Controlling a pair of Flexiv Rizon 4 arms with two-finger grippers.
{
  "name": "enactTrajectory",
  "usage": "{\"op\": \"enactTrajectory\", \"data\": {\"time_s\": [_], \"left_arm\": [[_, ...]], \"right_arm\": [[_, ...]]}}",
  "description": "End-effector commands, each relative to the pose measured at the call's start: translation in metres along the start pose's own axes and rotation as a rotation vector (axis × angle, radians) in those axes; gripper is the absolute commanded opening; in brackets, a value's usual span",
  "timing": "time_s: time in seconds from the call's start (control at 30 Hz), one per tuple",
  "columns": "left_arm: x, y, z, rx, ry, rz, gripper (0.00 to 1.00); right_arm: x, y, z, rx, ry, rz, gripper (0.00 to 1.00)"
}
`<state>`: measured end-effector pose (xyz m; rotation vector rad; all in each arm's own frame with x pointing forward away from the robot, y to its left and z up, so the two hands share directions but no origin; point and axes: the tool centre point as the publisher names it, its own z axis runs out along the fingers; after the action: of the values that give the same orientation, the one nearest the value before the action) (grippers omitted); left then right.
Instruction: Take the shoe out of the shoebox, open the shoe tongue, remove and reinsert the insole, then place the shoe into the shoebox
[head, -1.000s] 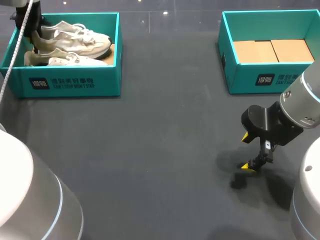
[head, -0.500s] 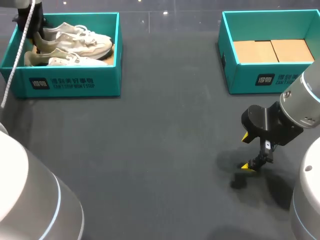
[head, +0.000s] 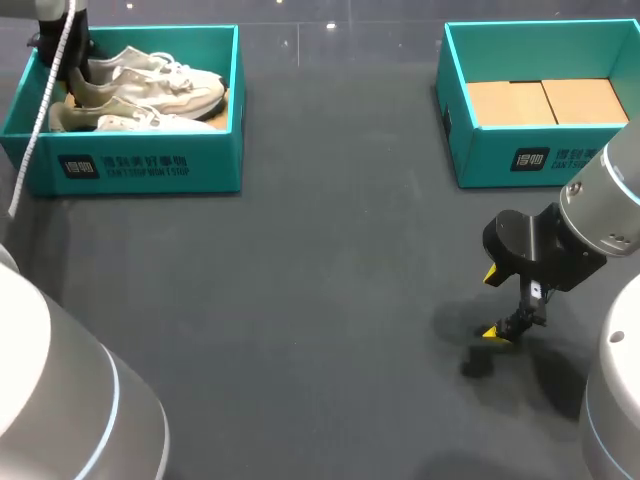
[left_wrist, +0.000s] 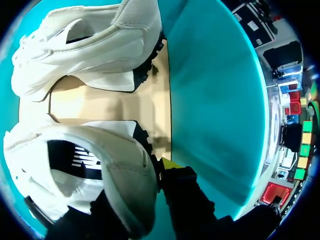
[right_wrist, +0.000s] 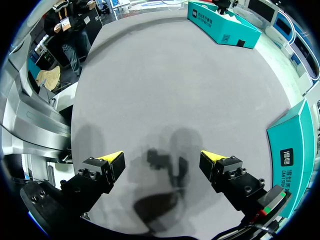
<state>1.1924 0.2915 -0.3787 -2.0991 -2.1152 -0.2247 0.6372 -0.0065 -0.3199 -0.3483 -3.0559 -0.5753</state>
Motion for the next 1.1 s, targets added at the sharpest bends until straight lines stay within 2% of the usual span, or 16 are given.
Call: {"op": "enactTrajectory", "data": {"time_s": [0.03, 0.23, 0.4, 0.63, 0.67, 0.7, 0.77, 0.8, 1.1], "left_arm": [[0.002, 0.007, 0.001, 0.008, -0.004, -0.003, 0.27], [0.002, 0.006, -0.002, 0.003, -0.013, -0.002, 0.38], [0.003, 0.006, -0.007, 0.0, -0.025, -0.001, 0.39], [0.001, 0.005, -0.019, -0.013, -0.056, 0.003, 0.53], [0.0, 0.005, -0.02, -0.017, -0.062, 0.004, 0.56], [-0.001, 0.004, -0.022, -0.019, -0.067, 0.004, 0.64], [-0.001, 0.004, -0.027, -0.028, -0.077, 0.004, 0.86], [-0.001, 0.004, -0.029, -0.03, -0.081, 0.003, 0.9], [-0.003, -0.003, -0.06, -0.053, -0.126, 0.01, 0.89]], "right_arm": [[0.001, -0.001, 0.0, -0.001, -0.002, -0.001, 1.0], [0.001, -0.001, 0.0, -0.001, -0.002, -0.001, 1.0], [0.001, -0.001, 0.0, -0.001, -0.002, -0.001, 1.0], [0.001, -0.001, 0.0, -0.001, -0.002, -0.001, 1.0], [0.001, -0.001, 0.0, -0.001, -0.002, -0.001, 1.0], [0.001, -0.001, 0.0, -0.001, -0.002, -0.001, 1.0], [0.001, -0.001, 0.0, -0.001, -0.002, -0.001, 1.0], [0.001, -0.001, 0.0, -0.001, -0.002, -0.001, 1.0], [0.001, -0.001, 0.0, -0.001, -0.002, -0.001, 1.0]]}}
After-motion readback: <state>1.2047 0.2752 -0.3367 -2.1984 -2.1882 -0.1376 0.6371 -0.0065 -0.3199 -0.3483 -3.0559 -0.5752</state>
